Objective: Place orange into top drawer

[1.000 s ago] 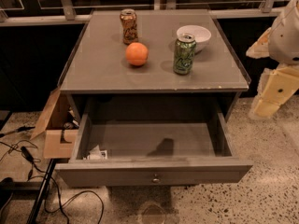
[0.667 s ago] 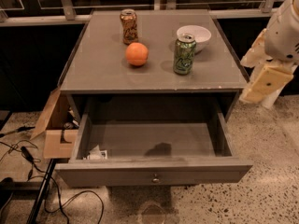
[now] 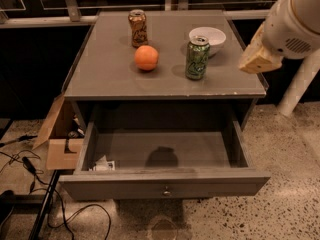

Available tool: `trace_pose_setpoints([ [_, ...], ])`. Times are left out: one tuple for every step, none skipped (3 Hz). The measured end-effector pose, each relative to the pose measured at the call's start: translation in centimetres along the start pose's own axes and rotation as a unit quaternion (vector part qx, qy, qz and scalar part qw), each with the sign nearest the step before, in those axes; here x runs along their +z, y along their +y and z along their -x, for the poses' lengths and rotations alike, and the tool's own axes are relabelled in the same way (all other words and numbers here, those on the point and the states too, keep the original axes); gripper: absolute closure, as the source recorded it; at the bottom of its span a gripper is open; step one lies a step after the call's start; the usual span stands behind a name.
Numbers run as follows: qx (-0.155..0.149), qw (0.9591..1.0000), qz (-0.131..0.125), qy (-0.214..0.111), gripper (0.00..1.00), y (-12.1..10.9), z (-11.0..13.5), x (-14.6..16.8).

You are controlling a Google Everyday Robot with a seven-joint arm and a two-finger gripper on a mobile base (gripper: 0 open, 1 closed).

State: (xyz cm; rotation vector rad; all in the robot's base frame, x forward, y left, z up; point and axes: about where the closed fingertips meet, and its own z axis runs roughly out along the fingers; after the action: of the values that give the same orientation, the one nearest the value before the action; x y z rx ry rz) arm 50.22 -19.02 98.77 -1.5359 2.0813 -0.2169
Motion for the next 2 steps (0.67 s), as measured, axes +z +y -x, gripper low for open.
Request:
trace_pose_setpoints([
  [-0.001,0.9989,-0.038,-0.028,1.0,-2.4,2.5,2.0],
  [-0.022,0.9974,-0.049,-0.049,1.0,-3.8,5.8,4.3],
])
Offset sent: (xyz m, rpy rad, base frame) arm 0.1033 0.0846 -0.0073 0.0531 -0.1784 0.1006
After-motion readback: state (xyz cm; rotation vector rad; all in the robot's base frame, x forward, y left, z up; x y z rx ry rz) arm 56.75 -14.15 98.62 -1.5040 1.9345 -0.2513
